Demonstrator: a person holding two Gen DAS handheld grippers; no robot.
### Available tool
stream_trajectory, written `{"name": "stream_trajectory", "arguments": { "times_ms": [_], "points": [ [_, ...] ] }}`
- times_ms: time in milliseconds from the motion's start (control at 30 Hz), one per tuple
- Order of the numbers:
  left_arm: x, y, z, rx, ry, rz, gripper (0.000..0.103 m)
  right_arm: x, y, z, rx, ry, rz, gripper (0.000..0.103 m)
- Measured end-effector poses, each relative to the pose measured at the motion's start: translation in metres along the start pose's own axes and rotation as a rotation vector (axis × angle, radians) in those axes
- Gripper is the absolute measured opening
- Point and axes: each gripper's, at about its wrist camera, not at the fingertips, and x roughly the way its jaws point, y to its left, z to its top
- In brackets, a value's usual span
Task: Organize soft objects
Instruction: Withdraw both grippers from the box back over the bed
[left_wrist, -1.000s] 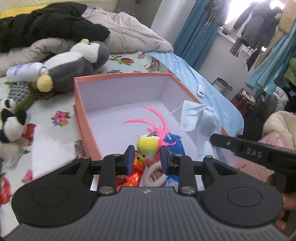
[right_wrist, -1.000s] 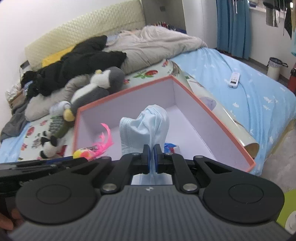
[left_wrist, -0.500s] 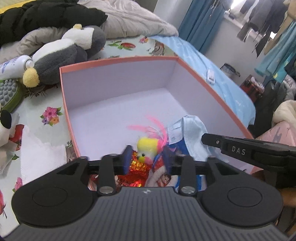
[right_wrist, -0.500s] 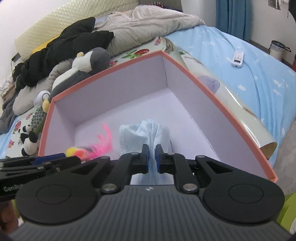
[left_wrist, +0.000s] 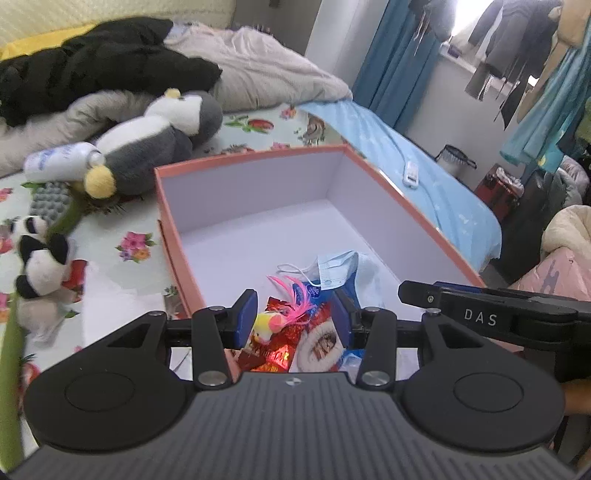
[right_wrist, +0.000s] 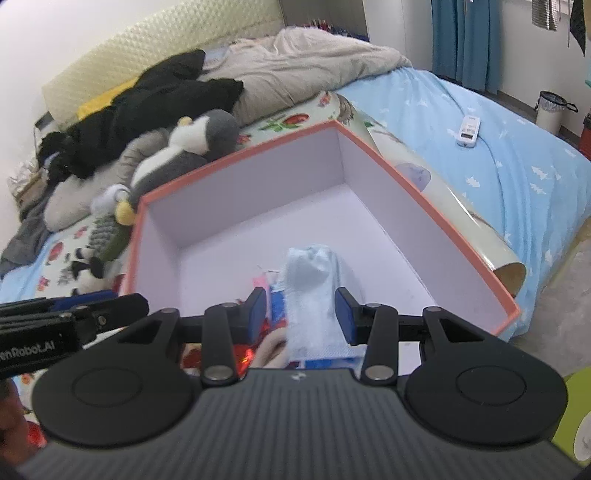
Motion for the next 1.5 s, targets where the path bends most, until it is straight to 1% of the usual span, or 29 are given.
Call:
{"name": "stream_trajectory", "arguments": {
  "times_ms": [167, 400, 700, 833, 900, 1067, 1133, 1267, 1500],
  "points": [
    [-0.053, -0.001, -0.015, -0.008, -0.054, -0.003, 0.050, -0.038, 0.014, -0.010, -0.005, -0.044, 0.016, 0.044],
    [-0.122, 0.000, -0.047, -0.008, -0.114, -0.004, 0.050, -0.090, 0.036, -0.032, -0.030, -0.102, 0.030, 0.044],
    [-0.187, 0.012, -0.093, -0.023, -0.144, -0.012, 0.050, -0.134, 0.070, -0.072, -0.065, -0.122, 0.051, 0.044],
    [-0.205, 0.017, -0.107, -0.024, -0.152, -0.004, 0.050, -0.148, 0.083, -0.090, -0.091, -0.129, 0.058, 0.044],
    [-0.211, 0.019, -0.114, -0.018, -0.149, 0.013, 0.050, -0.153, 0.086, -0.097, -0.087, -0.126, 0.066, 0.044],
    [-0.226, 0.034, -0.130, -0.050, -0.161, 0.047, 0.050, -0.158, 0.103, -0.107, -0.134, -0.116, 0.097, 0.044],
    [-0.232, 0.040, -0.135, -0.067, -0.170, 0.068, 0.050, -0.159, 0.111, -0.110, -0.160, -0.111, 0.109, 0.044],
    [-0.246, 0.056, -0.147, -0.098, -0.189, 0.113, 0.050, -0.158, 0.130, -0.117, -0.191, -0.094, 0.161, 0.044],
    [-0.267, 0.089, -0.162, -0.136, -0.196, 0.198, 0.050, -0.151, 0.166, -0.129, -0.241, -0.054, 0.233, 0.044]
  ]
}}
